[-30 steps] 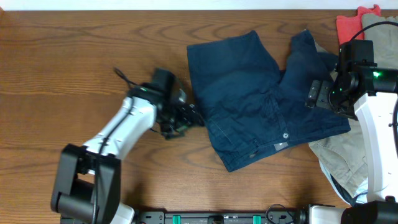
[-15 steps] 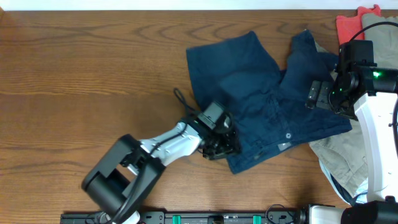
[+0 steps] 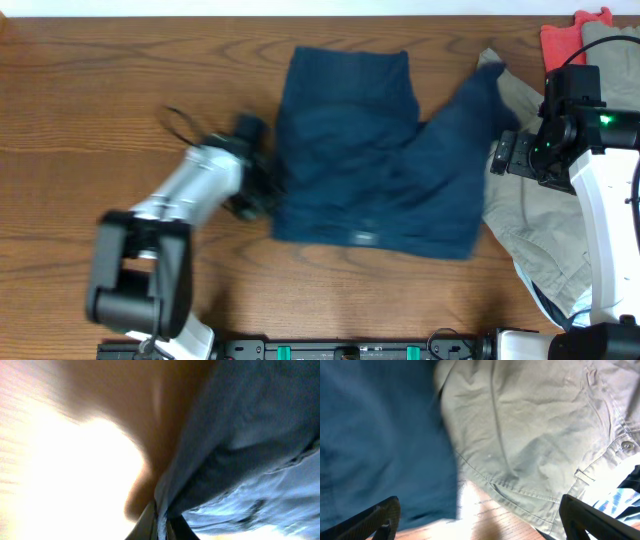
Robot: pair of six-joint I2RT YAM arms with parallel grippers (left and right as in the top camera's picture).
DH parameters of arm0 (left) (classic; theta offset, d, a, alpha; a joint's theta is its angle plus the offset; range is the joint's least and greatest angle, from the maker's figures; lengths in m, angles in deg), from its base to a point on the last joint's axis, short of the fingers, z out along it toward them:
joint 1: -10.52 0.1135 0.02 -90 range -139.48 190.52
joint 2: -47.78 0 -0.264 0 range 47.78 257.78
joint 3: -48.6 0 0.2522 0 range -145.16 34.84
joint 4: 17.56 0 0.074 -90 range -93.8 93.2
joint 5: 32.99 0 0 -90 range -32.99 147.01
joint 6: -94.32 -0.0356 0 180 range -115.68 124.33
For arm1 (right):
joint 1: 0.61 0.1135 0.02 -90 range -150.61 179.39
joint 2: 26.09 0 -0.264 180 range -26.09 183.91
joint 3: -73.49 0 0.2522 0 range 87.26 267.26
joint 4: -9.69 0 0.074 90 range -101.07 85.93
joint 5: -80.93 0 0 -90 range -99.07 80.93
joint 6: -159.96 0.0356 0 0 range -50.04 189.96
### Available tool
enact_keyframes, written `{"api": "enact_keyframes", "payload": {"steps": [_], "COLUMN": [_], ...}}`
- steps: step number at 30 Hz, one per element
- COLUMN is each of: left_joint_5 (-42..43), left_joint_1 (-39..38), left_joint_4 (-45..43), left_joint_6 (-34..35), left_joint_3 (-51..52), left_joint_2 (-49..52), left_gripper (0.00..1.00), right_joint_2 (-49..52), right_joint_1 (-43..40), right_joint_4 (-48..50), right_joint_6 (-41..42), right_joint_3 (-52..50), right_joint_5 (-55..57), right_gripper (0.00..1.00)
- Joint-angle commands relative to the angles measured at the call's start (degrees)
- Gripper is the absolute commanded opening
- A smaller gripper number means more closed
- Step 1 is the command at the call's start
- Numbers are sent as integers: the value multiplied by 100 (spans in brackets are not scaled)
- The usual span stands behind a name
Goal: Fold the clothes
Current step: 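Grasp the shorts' left edge with the left gripper and drag it left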
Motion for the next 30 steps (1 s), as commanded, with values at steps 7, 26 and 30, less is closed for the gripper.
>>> {"api": "enact_keyframes", "payload": {"steps": [7,26,30], "left_joint_5": [1060,1742,1906], "left_joint_1": [2492,-684,-1604], "left_joint_4": [1134,361,-1084], "left_joint_6": [-754,420,1335], "left_joint_3": [-1928,922,1484], "left_joint_2": [-350,-337,-337], "left_gripper": [60,65,66], "right_joint_2": [-98,-98,-98], "right_joint_1": [-83,-79,-79], "right_joint_4": [39,361,343], "right_joint_6": [-83,-463,-466], "right_joint_3": [17,15,15], "right_joint_5": [-332,-1126,-1121], "right_gripper": [99,99,99]}}
